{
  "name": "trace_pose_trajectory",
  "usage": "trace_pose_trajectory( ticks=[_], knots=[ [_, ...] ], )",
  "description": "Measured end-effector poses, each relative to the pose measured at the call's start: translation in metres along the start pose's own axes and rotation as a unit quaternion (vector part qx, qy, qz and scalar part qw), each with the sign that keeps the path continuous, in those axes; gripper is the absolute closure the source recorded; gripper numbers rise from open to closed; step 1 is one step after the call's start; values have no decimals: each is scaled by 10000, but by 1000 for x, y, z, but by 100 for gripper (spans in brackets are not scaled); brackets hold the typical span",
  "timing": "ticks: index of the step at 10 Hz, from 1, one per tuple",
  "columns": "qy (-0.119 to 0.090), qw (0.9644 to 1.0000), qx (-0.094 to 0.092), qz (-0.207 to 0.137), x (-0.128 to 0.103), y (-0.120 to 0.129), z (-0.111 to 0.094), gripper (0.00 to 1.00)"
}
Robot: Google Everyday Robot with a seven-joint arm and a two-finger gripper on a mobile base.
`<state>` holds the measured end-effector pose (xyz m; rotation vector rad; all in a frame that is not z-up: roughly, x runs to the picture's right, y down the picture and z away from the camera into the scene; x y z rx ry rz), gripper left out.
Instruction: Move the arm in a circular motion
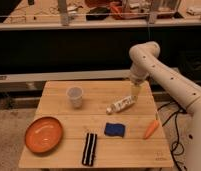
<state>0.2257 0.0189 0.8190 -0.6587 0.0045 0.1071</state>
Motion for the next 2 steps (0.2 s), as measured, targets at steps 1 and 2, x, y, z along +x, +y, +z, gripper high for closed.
trace_pose_trajectory(
  ticks=[1,2],
  knots=[
    [19,9998,-33,191,29,4,4,20],
    [51,9994,-50,349,55,12,5,20]
  ],
)
